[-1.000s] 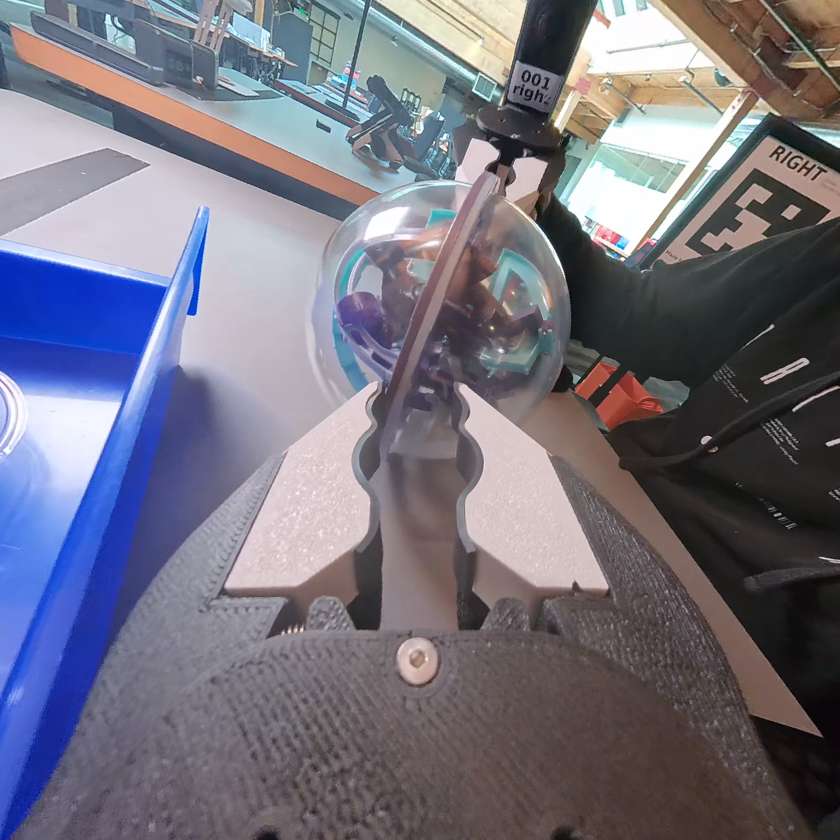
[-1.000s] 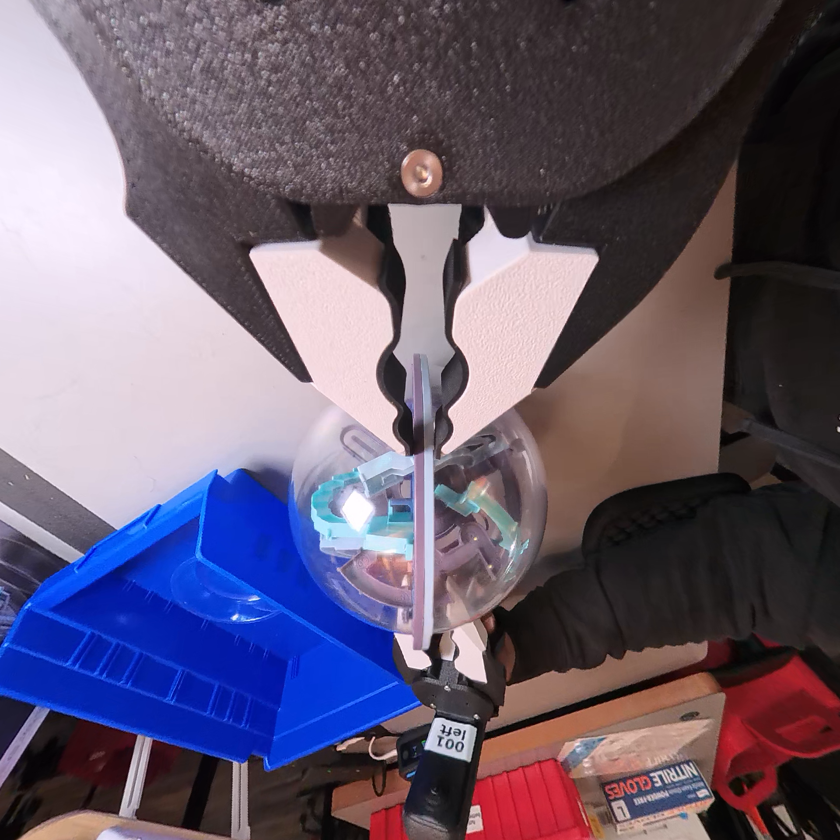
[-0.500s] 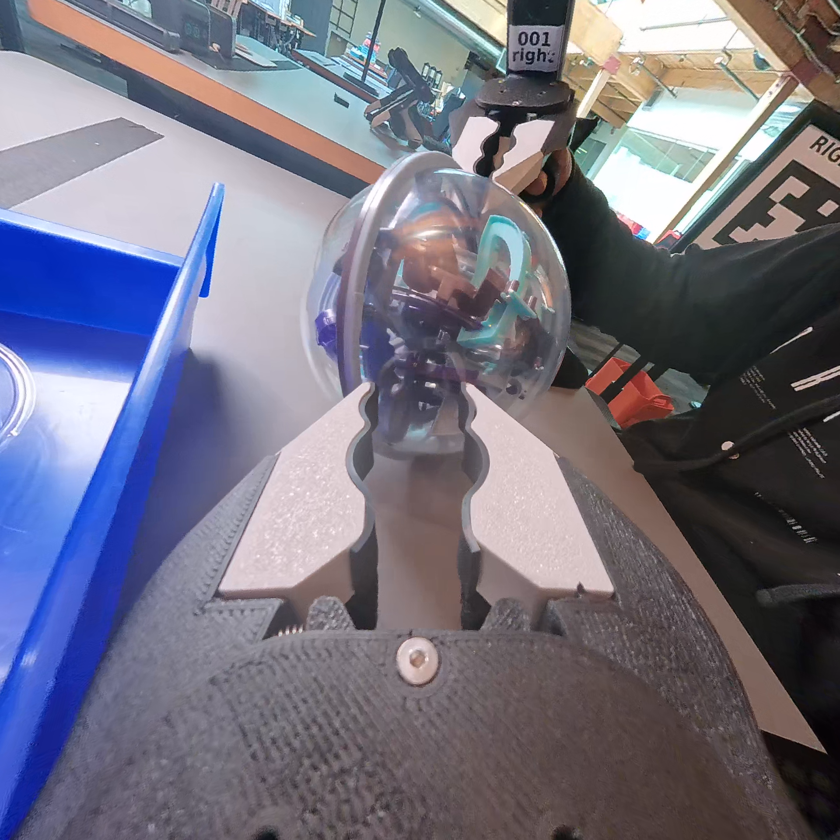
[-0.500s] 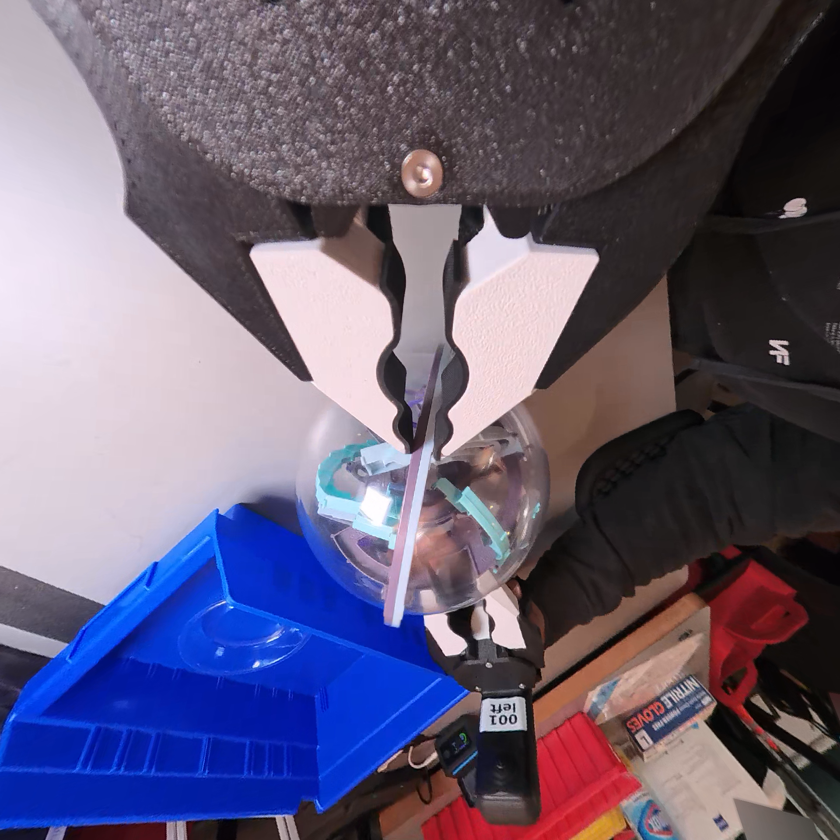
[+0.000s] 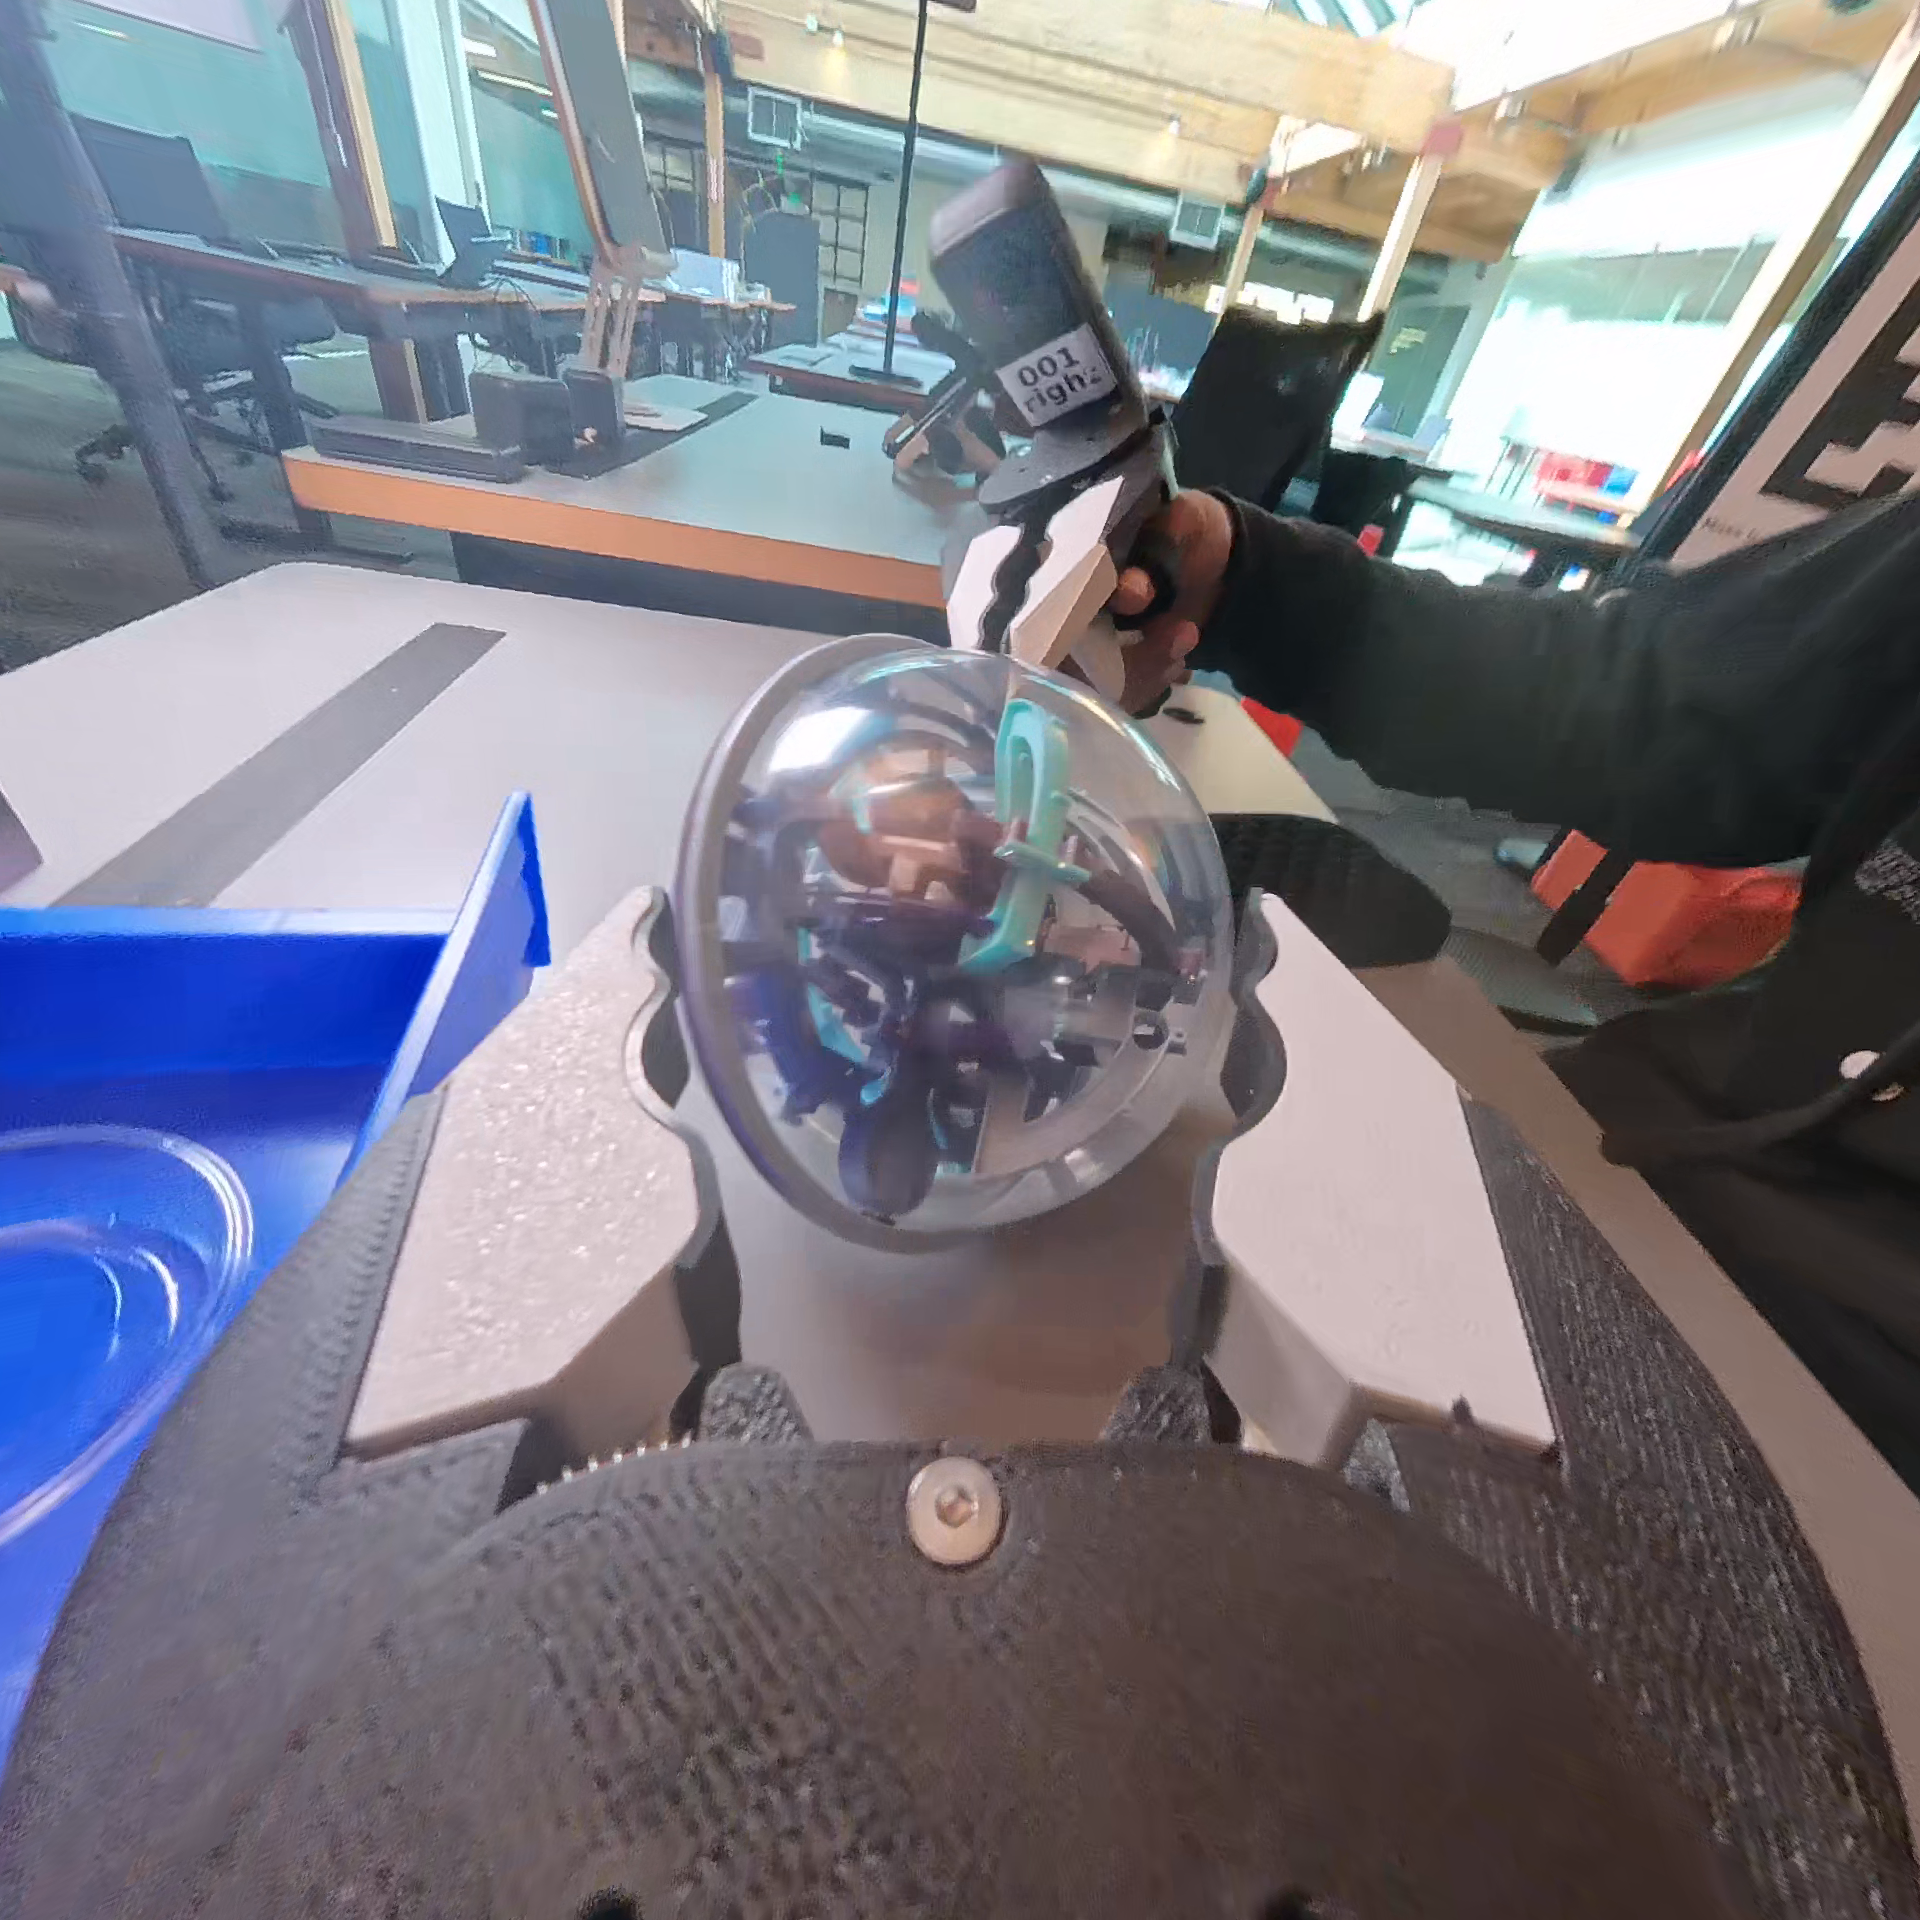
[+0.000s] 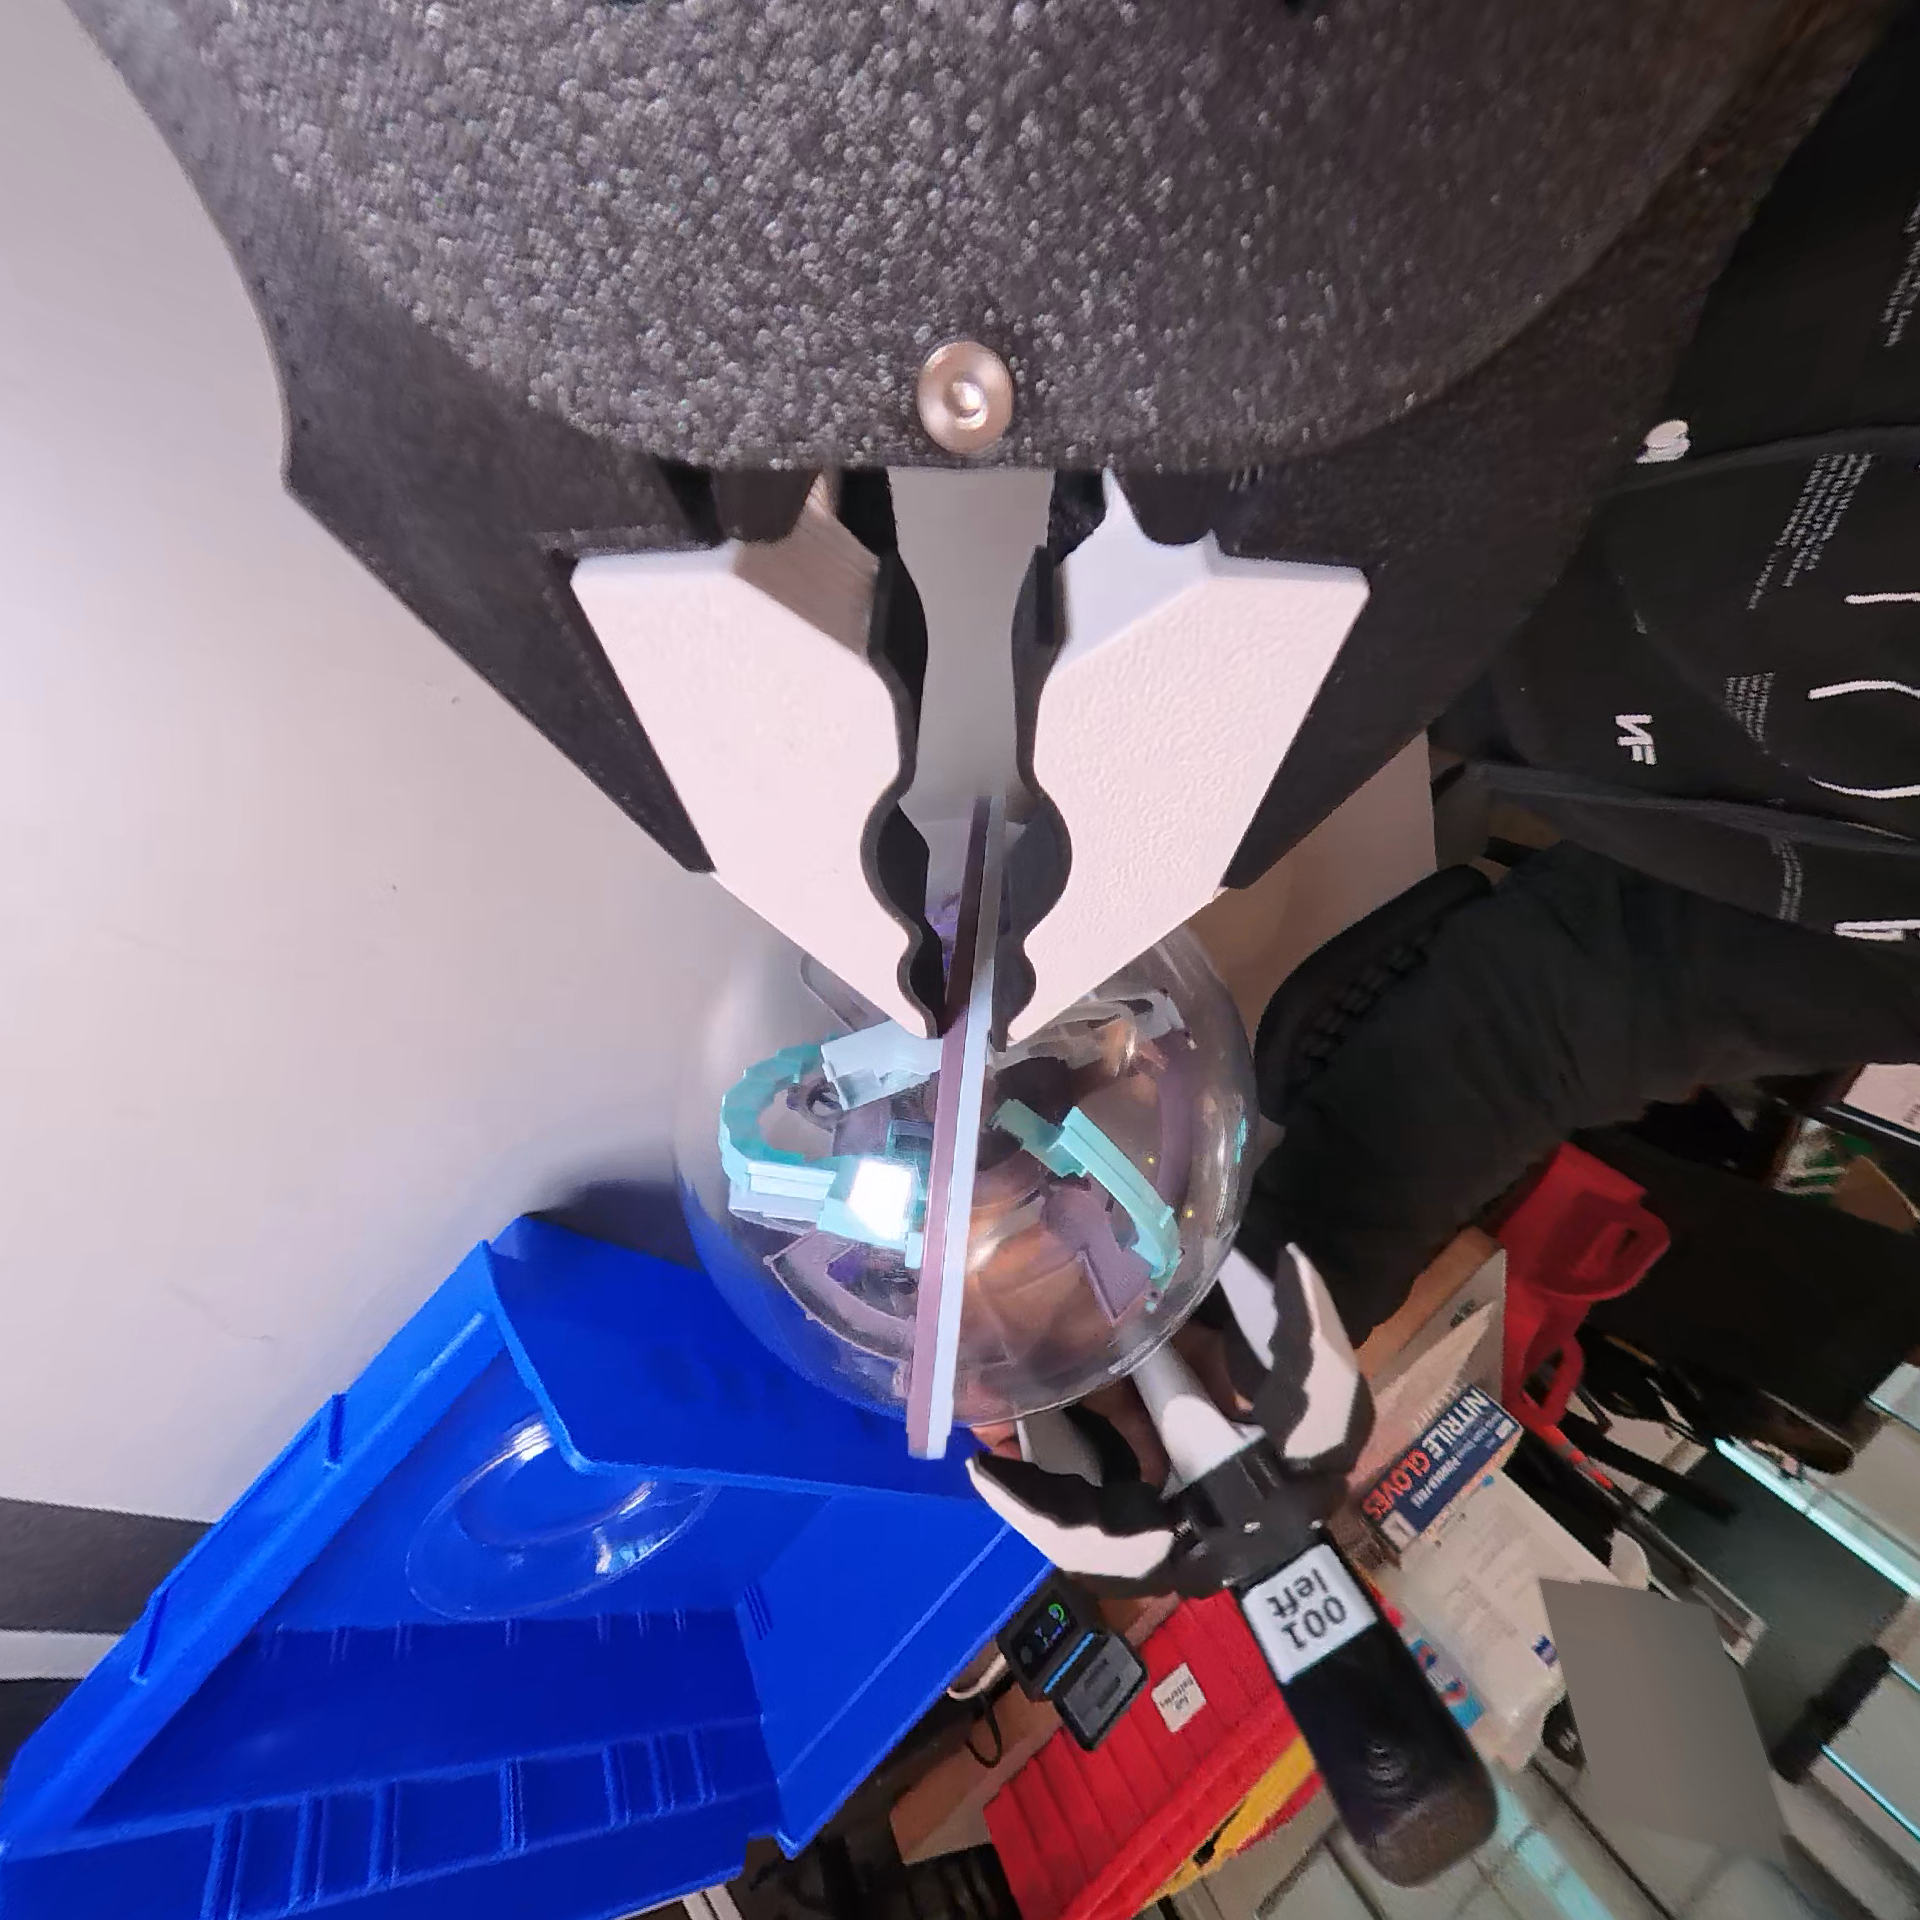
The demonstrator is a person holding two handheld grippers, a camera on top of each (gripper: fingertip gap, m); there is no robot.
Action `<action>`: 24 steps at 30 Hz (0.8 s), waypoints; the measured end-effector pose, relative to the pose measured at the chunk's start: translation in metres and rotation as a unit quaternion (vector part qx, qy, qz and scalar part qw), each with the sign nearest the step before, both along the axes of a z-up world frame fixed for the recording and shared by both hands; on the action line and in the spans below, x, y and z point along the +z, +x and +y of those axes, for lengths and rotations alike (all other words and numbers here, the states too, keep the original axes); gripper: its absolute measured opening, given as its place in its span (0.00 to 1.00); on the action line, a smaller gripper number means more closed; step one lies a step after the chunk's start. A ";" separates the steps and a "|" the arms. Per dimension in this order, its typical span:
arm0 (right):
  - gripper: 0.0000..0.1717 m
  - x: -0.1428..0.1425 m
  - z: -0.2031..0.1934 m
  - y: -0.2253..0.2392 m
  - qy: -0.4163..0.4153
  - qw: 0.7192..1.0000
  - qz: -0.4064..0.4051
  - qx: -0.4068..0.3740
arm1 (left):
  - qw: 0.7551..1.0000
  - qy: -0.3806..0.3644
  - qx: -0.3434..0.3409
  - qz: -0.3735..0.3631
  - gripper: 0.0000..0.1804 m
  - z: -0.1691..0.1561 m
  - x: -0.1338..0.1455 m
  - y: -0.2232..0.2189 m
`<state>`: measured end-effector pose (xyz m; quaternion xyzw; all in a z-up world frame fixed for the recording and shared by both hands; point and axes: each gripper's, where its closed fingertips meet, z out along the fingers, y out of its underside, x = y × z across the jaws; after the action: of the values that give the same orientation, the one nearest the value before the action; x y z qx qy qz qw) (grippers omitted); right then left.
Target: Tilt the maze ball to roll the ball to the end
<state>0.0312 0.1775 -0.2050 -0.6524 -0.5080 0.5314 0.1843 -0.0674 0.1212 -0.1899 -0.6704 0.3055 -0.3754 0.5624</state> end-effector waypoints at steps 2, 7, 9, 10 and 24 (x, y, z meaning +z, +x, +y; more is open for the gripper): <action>0.04 -0.001 0.001 0.000 -0.028 1.000 0.008 -0.008 | 0.999 0.007 -0.005 0.041 0.63 0.000 -0.003 0.014; 0.04 -0.010 0.002 -0.001 -0.124 0.991 0.027 -0.040 | 0.993 0.024 0.010 0.115 0.70 0.008 -0.014 0.033; 0.04 -0.014 -0.001 -0.001 -0.153 0.986 0.033 -0.048 | 0.992 0.025 0.019 0.126 0.70 0.011 -0.018 0.032; 0.04 -0.015 -0.002 -0.002 -0.163 0.985 0.036 -0.053 | 0.992 0.022 0.019 0.122 0.71 0.012 -0.018 0.033; 0.04 -0.030 -0.023 0.000 -0.241 0.965 0.058 -0.083 | 0.999 -0.008 0.040 0.033 0.59 0.022 -0.001 0.021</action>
<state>0.0317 0.1543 -0.2346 -0.6853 -0.2972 0.6581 0.0943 -0.0467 0.1428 -0.1912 -0.6983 0.2943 -0.3328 0.5613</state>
